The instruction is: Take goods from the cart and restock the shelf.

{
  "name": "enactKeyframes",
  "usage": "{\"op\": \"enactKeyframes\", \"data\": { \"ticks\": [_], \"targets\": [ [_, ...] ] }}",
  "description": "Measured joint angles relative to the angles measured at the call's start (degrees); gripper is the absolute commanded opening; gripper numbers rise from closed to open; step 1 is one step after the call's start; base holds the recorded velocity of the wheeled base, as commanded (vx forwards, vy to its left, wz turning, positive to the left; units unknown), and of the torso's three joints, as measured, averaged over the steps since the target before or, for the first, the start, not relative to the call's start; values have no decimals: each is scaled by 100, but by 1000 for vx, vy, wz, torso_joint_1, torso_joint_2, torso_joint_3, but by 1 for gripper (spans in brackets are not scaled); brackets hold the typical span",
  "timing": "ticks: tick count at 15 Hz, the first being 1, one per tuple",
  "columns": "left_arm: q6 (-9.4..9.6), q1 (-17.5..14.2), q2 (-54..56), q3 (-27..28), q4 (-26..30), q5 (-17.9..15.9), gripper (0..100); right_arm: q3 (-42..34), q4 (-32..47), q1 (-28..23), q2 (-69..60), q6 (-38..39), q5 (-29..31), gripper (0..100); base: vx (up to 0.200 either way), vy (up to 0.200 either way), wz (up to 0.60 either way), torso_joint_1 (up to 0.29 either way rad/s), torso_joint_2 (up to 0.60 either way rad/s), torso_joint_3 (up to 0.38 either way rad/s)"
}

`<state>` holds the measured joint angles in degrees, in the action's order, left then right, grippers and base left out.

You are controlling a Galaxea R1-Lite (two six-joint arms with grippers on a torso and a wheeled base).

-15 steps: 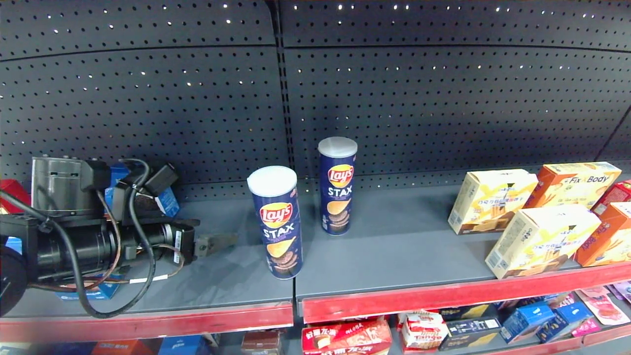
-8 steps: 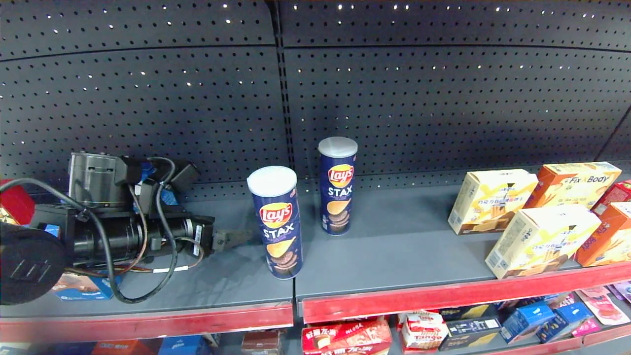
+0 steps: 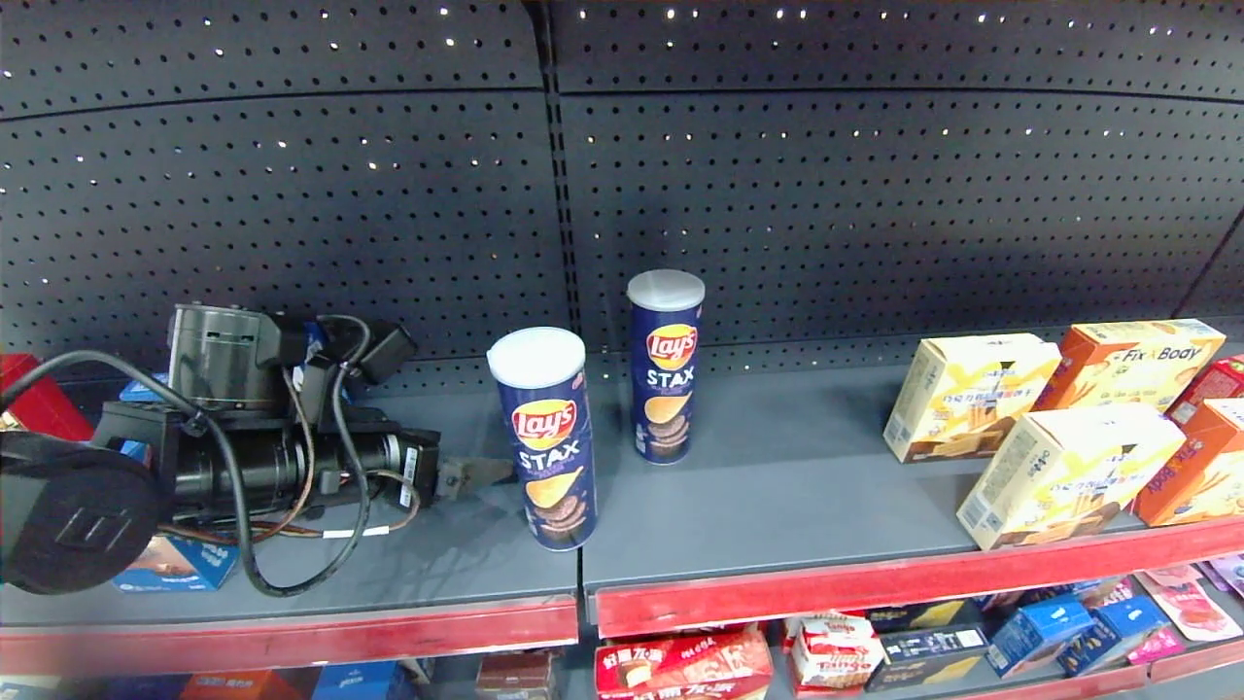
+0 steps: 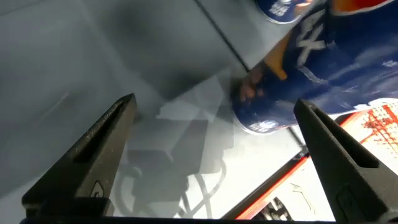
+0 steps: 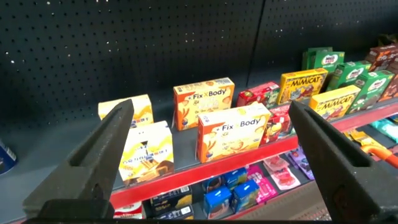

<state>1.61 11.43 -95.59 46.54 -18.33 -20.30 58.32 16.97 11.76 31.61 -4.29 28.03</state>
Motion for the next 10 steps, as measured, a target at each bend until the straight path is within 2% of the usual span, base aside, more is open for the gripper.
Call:
{"op": "enactKeyframes", "data": {
  "ticks": [5,10],
  "targets": [
    [-30,236,-111,188,0,10,100,-28,-2,0,0,0,0,100,0,0,0,0,0,0],
    [-39,232,-138,152,0,158,100,-17,-11,0,0,0,0,100,0,0,0,0,0,0]
  ]
}}
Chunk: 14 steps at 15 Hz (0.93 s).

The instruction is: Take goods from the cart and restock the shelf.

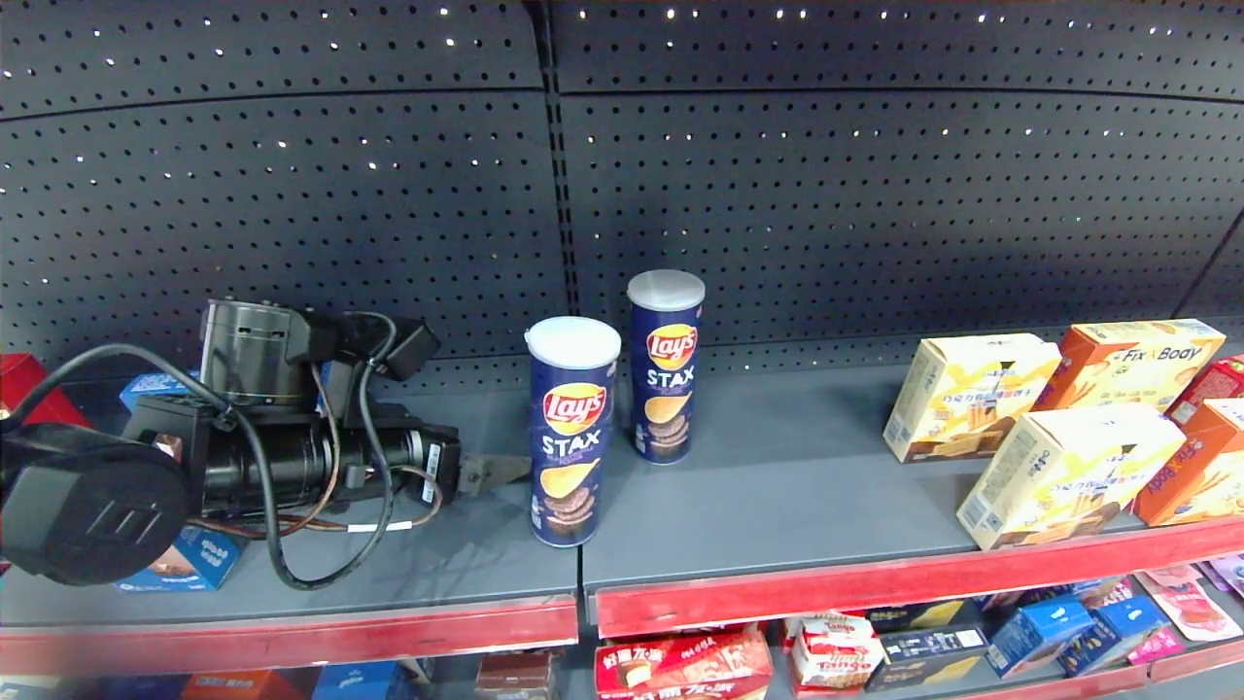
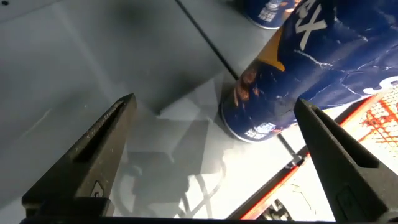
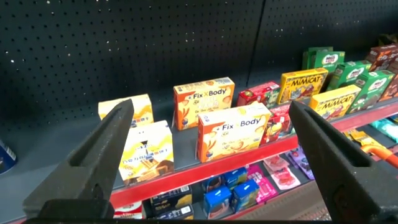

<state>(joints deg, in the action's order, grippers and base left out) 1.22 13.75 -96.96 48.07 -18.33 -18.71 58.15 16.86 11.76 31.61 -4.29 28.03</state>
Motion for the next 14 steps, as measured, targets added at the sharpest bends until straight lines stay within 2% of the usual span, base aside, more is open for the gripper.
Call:
{"op": "enactKeyframes", "data": {
  "ticks": [14],
  "targets": [
    [12,-151,61,-571,2,139,100,155,-41,39,100,0,0,100,0,0,0,0,0,0]
  ]
}}
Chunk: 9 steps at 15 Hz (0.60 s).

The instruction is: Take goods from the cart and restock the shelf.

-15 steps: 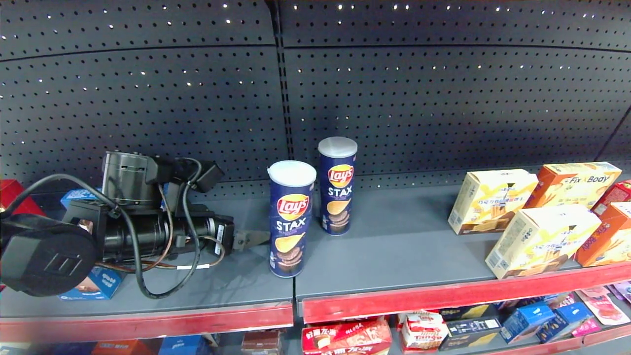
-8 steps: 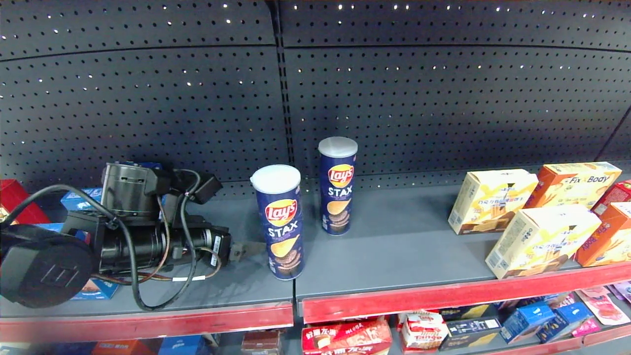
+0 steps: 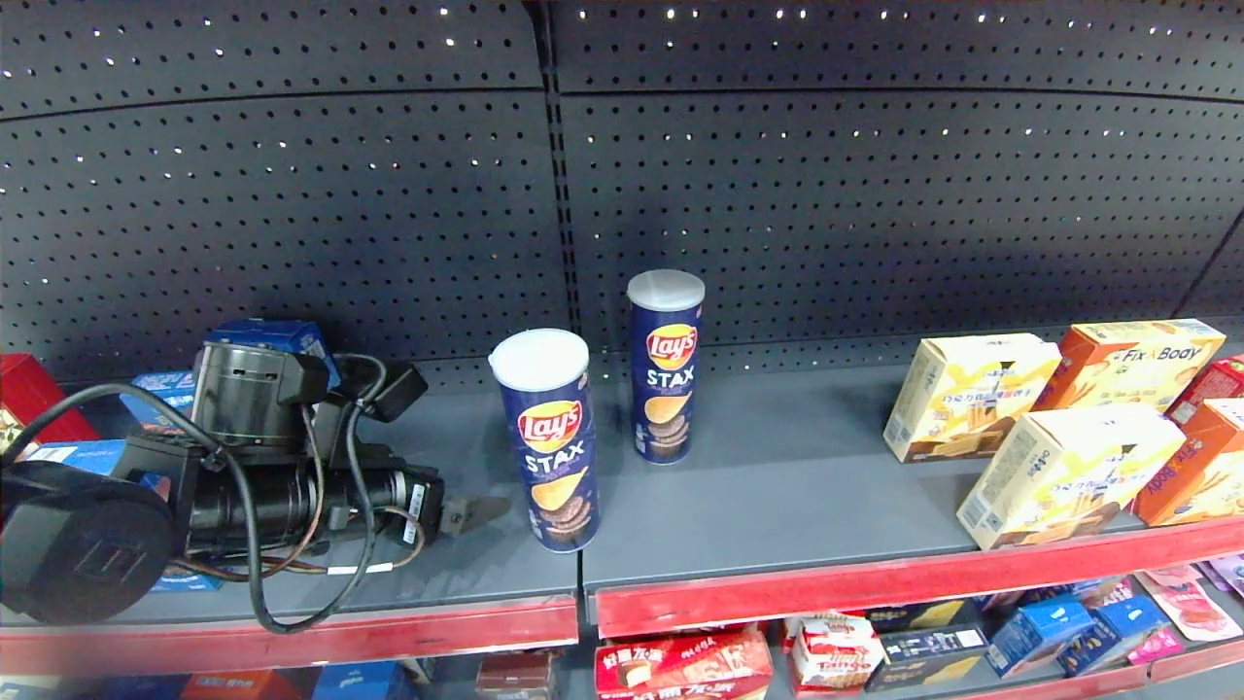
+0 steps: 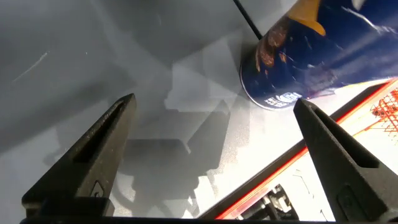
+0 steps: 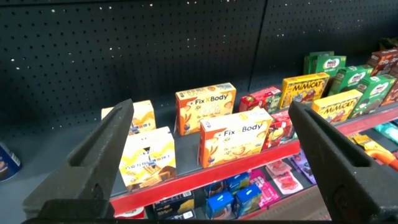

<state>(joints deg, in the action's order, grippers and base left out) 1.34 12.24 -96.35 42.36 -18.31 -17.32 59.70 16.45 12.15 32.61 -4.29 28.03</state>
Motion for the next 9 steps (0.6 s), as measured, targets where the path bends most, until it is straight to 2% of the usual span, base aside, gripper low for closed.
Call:
{"op": "enactKeyframes", "data": {
  "ticks": [9],
  "targets": [
    [16,49,-37,-28,13,2,100,74,33,5,11,2,0,100,0,0,0,0,0,0]
  ]
}}
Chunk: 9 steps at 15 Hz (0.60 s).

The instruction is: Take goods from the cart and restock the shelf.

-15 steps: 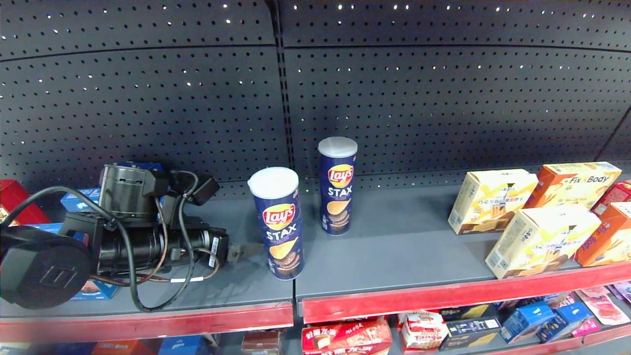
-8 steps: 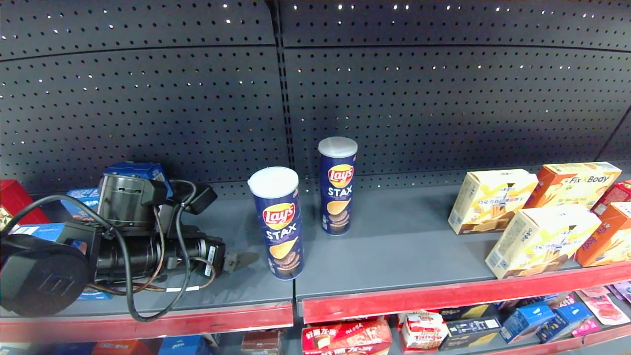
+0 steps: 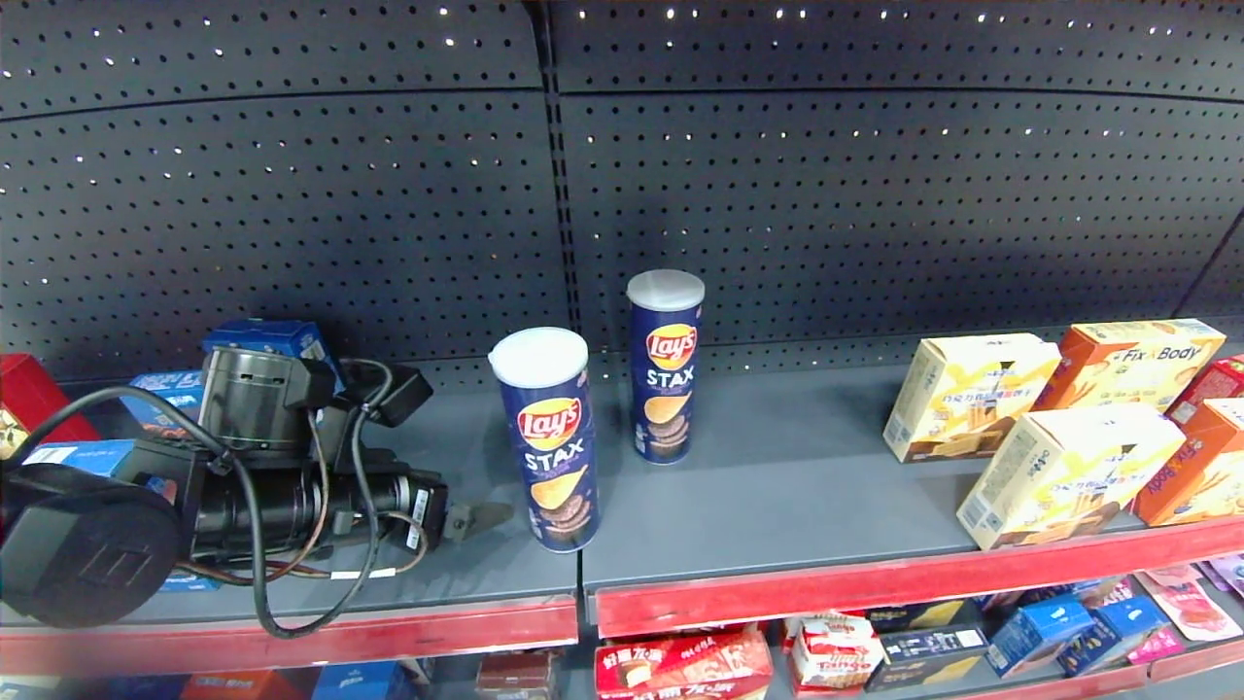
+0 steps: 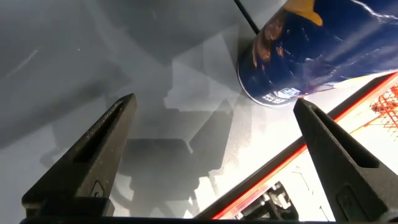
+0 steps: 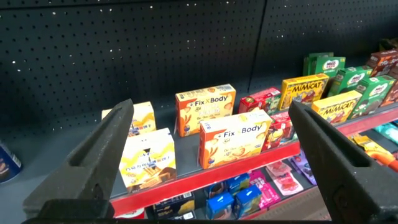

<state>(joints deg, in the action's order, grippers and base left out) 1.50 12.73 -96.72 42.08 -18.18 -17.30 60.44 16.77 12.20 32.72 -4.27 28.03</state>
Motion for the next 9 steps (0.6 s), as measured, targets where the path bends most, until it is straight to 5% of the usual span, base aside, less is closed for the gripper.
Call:
{"op": "enactKeyframes", "data": {
  "ticks": [9],
  "targets": [
    [11,135,-129,-44,-11,0,100,46,2,-27,-1,-2,0,100,0,0,0,0,0,0]
  ]
}}
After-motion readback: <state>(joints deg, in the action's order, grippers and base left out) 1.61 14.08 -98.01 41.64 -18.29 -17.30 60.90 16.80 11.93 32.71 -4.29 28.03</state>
